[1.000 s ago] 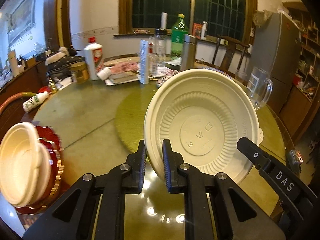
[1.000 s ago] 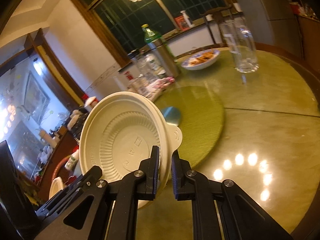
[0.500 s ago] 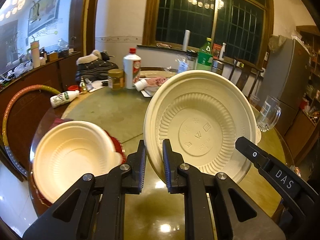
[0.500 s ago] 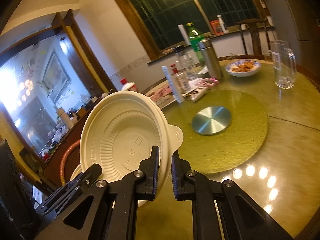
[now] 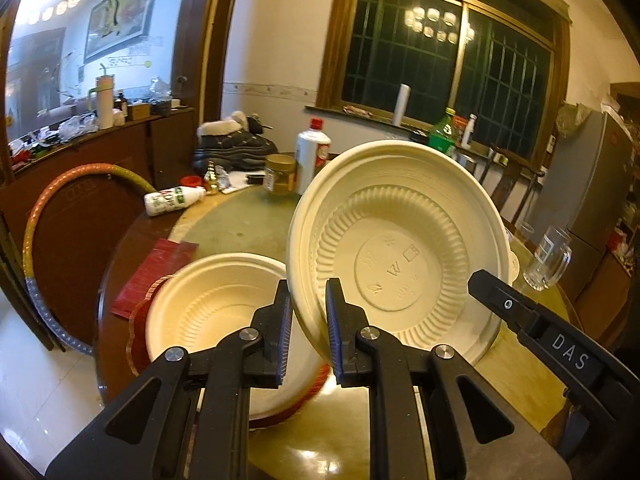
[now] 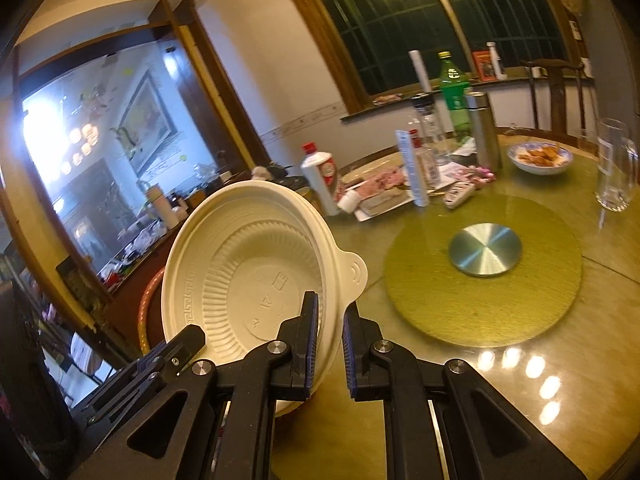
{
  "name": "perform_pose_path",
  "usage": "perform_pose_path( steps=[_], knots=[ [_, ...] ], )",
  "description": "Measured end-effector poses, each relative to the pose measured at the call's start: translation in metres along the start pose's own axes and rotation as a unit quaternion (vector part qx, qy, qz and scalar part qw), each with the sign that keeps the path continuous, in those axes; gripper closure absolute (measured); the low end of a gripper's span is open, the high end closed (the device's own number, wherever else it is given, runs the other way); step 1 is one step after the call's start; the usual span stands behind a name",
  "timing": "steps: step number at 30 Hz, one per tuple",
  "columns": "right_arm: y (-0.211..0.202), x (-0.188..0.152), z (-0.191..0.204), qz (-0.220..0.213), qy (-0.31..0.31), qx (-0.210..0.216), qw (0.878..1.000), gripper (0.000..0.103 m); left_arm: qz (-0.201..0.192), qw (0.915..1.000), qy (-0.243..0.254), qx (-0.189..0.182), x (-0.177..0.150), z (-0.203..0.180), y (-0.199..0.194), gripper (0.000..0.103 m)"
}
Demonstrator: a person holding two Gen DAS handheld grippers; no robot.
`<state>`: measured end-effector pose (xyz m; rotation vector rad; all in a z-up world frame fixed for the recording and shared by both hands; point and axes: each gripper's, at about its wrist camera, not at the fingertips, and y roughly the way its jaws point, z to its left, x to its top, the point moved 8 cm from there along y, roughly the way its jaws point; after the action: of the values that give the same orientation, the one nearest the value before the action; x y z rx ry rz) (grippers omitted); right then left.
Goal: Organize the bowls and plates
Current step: 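Carry the second cream bowl over the stack and lower it toward the first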
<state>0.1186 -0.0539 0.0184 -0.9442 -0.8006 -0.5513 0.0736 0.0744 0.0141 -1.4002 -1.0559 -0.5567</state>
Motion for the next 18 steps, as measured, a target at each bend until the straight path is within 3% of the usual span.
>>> perform_pose_path(
  steps=[18],
  knots=[
    [0.047,-0.028,0.081,0.073,-0.052,0.057,0.994,0.091,0.014,0.9973,-0.04,0.06,-0.009,0.083,-0.004,0.089]
  ],
)
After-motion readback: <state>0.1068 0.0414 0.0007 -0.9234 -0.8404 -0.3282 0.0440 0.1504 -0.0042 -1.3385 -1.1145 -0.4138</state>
